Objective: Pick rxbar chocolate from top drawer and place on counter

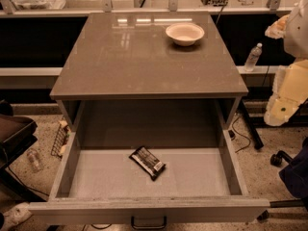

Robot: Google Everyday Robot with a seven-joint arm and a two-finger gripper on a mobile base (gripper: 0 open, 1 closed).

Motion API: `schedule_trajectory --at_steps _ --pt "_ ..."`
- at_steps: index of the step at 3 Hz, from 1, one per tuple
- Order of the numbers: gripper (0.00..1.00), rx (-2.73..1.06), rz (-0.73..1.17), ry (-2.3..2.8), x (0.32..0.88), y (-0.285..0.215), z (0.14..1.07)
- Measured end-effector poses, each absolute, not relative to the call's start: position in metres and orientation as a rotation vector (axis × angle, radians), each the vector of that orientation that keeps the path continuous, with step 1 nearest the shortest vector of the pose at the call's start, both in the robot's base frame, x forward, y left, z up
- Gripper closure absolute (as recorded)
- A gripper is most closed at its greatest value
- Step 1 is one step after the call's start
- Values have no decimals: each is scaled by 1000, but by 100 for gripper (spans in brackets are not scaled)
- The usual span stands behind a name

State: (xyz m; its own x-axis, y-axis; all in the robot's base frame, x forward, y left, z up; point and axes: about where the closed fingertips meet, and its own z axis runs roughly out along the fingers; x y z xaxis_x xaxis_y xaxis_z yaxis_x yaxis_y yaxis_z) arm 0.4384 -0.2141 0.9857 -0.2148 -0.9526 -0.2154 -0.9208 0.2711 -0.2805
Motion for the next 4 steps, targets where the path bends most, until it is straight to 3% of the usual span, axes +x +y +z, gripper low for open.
schedule_trajectory --at_steps 2,4 --pt "0 -1663 -94 2211 442 -203 963" --pt "0 -1506 169 2188 441 -169 845"
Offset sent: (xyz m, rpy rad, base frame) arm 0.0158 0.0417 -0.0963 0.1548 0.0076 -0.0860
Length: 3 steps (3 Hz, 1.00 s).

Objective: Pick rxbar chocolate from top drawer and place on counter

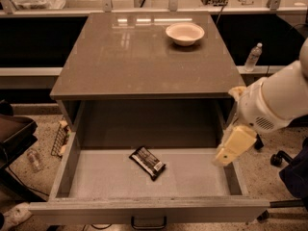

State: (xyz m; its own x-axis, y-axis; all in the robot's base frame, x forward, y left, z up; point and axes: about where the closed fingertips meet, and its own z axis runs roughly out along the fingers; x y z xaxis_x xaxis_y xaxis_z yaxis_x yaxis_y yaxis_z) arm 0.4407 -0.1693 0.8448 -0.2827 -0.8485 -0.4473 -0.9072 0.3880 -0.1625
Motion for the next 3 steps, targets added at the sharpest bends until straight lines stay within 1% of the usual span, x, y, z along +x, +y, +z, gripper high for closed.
schedule_trajectory --at_steps 1,2,3 --pt "0 -1409 280 2131 443 -152 796" --pt "0 -1315 337 2098 454 -130 760" --pt "0 -1278 305 2148 466 -105 734"
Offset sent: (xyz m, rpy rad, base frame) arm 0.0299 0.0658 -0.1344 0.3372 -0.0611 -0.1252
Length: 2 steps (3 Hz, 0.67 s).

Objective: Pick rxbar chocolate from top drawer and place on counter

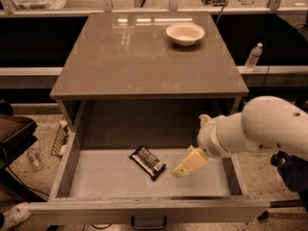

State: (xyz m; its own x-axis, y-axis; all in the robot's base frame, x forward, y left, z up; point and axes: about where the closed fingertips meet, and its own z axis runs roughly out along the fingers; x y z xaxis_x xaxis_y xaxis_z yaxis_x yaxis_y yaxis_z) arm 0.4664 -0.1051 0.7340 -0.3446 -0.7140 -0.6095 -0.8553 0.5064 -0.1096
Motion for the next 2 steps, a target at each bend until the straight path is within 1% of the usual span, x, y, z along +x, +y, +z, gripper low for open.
schedule_trajectory --at_steps 2 --pt "0 -1240 329 2170 466 -103 737"
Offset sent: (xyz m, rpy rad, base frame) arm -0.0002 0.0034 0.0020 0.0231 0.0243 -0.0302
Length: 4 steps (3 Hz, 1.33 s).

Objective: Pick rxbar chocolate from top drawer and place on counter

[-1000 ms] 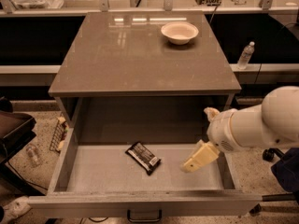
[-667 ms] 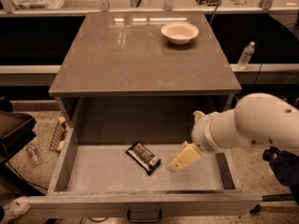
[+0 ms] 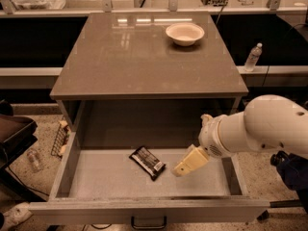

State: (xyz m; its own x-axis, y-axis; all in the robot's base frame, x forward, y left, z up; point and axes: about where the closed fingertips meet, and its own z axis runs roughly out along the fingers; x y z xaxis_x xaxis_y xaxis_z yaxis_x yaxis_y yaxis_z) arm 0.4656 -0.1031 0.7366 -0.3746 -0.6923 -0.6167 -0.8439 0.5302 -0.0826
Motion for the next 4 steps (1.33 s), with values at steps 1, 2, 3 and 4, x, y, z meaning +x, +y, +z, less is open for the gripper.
schedule_trajectory --at_steps 1,2,3,4 --pt "0 -1271 291 2194 465 -91 727" --pt "0 -1440 167 2203 464 -46 680" --pt "0 -1495 130 2223 472 -22 651" --pt "0 -1435 159 2302 484 -2 632"
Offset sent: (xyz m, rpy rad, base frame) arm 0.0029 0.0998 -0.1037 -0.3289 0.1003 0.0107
